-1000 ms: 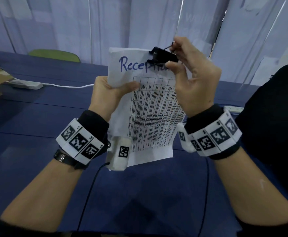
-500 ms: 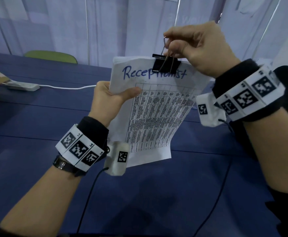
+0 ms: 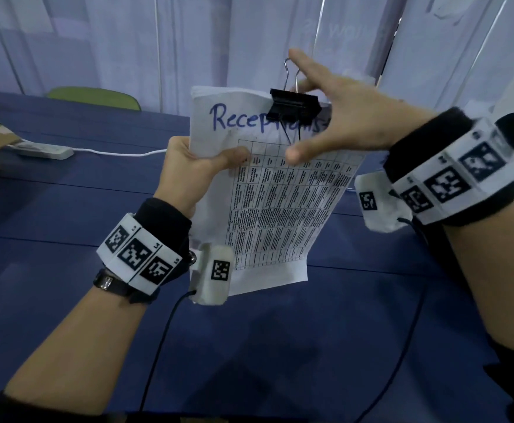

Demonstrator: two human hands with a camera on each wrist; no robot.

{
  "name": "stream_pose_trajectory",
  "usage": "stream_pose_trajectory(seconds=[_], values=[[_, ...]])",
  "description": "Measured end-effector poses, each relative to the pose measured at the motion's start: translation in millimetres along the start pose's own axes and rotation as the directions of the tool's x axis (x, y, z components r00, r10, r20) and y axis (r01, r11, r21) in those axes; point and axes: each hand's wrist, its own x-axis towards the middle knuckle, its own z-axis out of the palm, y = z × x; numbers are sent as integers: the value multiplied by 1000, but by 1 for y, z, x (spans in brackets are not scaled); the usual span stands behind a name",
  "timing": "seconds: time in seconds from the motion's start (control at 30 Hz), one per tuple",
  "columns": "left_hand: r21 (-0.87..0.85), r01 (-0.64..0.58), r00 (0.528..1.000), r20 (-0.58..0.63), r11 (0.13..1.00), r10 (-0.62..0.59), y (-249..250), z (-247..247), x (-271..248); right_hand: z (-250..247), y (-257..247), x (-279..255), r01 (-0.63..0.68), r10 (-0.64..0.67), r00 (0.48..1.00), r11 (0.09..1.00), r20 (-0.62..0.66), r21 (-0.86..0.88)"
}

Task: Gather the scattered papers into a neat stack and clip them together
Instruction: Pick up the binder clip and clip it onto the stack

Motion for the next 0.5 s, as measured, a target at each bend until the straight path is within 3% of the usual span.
stream_pose_trajectory(seconds=[0.1,0.17,0.23,0.37,0.5], values=[[-9,0,1000,10,1000,0,-1,2,1,16,-10,5,-97,34,983,932,-183,-349],[-3,7,1000,1,1000,-7,-4,3,0,25,-11,5,-135,26,967,896,-254,-424],[9,16,1000,-4,1000,-16,-5,1,-2,29,-7,2,-118,17,963,923,-267,-367],[7,1,1000,-4,1000,-1,-4,-3,0,30,-13,3,43,-115,916,981,-385,-191],[-6,-21,1000,-7,1000,21,-5,-5,-1,18,-24,15,37,-105,943,976,-317,-215]])
